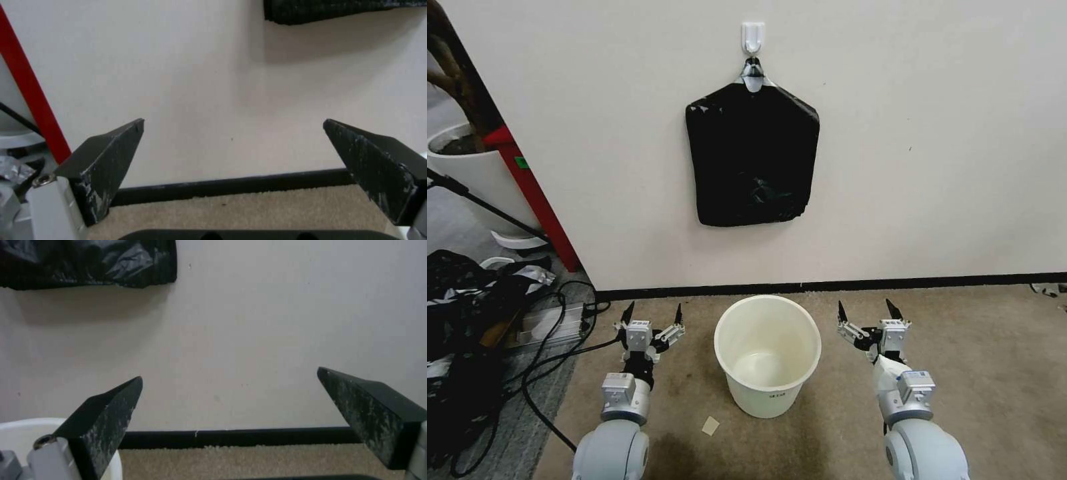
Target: Place a trash bag onto the trash bin.
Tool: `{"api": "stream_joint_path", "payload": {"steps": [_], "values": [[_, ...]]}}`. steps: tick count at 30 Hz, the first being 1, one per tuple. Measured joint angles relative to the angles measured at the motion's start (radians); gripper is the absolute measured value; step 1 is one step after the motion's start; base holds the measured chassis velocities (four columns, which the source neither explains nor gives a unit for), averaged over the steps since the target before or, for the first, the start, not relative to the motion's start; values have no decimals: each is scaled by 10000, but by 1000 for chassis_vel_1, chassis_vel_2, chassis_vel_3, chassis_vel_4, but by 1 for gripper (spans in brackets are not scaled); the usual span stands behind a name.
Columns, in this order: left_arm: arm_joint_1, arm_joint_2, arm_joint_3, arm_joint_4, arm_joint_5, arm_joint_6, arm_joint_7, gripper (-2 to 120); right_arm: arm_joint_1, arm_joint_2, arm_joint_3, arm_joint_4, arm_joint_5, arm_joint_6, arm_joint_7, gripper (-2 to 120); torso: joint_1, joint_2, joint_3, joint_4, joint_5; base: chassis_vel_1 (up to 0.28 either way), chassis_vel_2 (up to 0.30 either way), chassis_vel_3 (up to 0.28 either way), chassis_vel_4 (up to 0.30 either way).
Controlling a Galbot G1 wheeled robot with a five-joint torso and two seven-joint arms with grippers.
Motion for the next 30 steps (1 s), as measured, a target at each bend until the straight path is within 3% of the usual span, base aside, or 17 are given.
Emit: {"api": "stream_joint_path", "payload": {"steps": [26, 30], "values": [[0, 0, 0, 0, 0, 0, 0, 100, 0, 0, 0, 0, 0, 1, 0, 100, 0, 0, 0, 0, 0, 0, 0, 0, 0], [9, 13, 206, 34, -143, -266, -277, 100, -157, 72, -59, 178, -134, 471, 482, 100, 0, 0, 0, 3, 2, 0, 0, 0, 0]]}}
